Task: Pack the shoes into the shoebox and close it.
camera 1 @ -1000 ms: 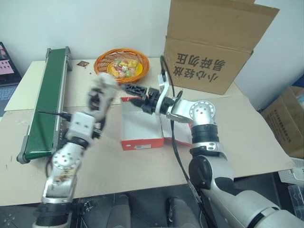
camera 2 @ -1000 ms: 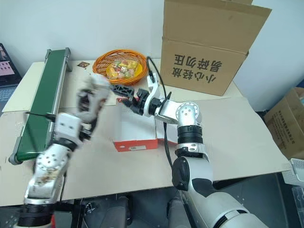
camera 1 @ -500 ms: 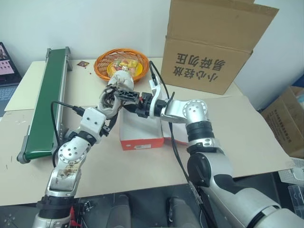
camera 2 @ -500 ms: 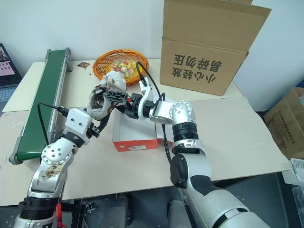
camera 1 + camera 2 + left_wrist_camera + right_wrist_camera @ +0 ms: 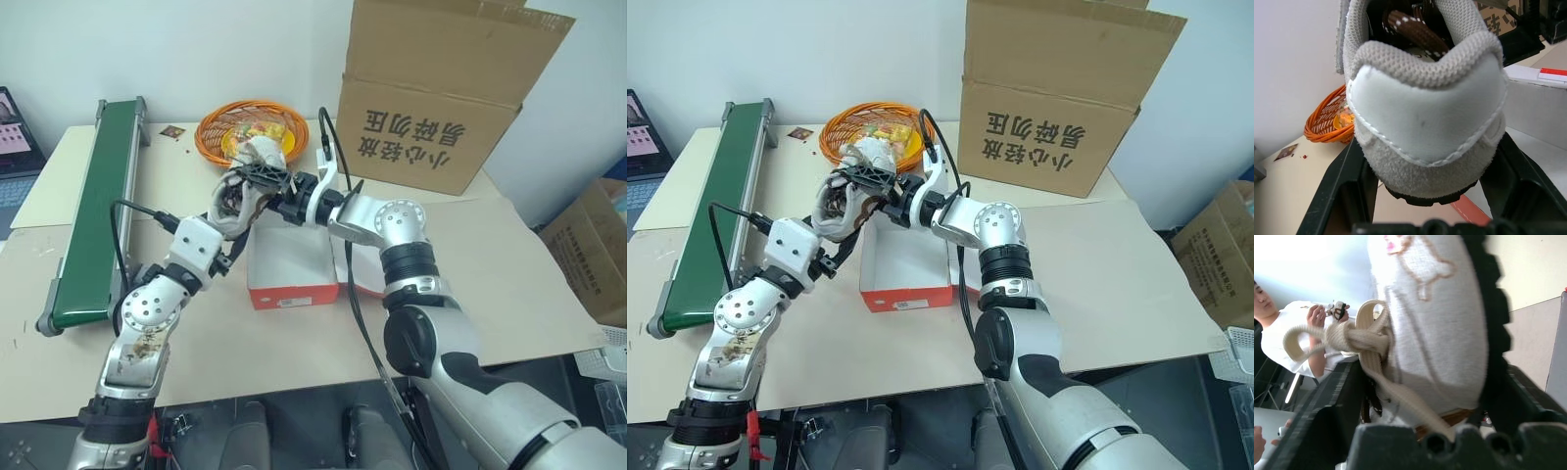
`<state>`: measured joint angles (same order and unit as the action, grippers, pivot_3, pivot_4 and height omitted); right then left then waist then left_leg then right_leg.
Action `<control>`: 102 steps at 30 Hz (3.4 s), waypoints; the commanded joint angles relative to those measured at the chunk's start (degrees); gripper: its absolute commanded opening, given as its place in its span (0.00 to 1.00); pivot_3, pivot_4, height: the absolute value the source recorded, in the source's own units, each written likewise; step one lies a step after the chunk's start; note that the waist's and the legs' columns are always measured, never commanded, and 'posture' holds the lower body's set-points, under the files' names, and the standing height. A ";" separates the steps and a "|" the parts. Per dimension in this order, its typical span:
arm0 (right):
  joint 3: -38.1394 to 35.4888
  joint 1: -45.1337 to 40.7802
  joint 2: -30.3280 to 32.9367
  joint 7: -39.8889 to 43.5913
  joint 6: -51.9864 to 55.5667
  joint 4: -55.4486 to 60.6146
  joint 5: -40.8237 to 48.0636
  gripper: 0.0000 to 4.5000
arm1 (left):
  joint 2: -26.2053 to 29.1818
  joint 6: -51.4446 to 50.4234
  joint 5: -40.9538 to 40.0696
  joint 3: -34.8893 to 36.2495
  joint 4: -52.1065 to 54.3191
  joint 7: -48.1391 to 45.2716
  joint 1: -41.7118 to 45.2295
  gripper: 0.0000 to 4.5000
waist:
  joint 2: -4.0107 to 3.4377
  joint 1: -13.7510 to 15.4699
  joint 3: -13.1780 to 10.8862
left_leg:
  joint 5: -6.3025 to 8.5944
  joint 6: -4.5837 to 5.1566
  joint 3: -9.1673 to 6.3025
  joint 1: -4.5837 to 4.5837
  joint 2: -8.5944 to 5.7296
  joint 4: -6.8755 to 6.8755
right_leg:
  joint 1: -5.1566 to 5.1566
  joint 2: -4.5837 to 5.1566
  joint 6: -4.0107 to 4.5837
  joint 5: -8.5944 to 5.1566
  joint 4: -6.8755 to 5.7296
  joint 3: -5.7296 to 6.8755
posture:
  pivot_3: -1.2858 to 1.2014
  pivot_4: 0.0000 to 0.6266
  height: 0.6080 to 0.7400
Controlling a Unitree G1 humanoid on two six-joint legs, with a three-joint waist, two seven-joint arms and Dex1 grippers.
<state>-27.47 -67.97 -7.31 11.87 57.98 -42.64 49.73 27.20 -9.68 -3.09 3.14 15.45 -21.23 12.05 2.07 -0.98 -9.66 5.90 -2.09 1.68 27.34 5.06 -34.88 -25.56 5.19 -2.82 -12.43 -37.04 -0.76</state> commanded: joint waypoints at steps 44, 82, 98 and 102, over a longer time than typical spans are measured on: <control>20.37 -12.10 19.60 -0.42 26.30 12.28 -11.23 0.11 | 5.10 3.12 3.25 -0.87 1.02 -6.34 -0.20 0.99 | -0.08 0.11 -0.06 | 0.00 0.00 0.01 0.11 -0.01 0.06 | -0.26 0.04 0.07 -0.01 -0.04 -0.01 | 0.52 0.24 0.76; 40.51 -6.54 18.22 22.08 7.39 -10.84 -38.17 0.11 | 24.07 -3.32 -15.28 4.50 5.42 -36.85 -4.28 0.99 | -0.16 -0.10 -0.10 | 0.00 0.00 0.07 0.19 0.00 0.06 | -0.44 0.02 0.10 -0.03 -0.08 -0.04 | 0.52 0.24 0.76; 36.20 -10.35 16.53 23.28 4.87 -12.57 -39.70 0.82 | 23.67 -3.63 -15.21 3.93 5.02 -36.45 -4.08 1.00 | -0.16 -0.03 -0.10 | 0.00 -0.01 0.07 0.17 0.00 0.07 | -0.43 0.01 0.09 -0.02 -0.10 -0.04 | 0.52 0.24 0.76; 34.95 -11.58 16.12 23.34 5.85 -10.67 -39.26 0.82 | 23.40 -3.53 -15.17 3.52 4.53 -36.52 -3.57 1.00 | -0.16 -0.03 -0.10 | 0.00 -0.01 0.07 0.17 0.00 0.07 | -0.43 0.01 0.08 -0.02 -0.10 -0.04 | 0.52 0.24 0.76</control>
<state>8.71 -76.76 8.77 34.84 63.26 -56.52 9.96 50.52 -13.69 -18.06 6.37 19.36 -57.92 7.22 1.91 -1.02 -9.76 5.90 -2.09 1.75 27.52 5.07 -34.81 -25.99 5.20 -2.74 -12.45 -37.14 -0.81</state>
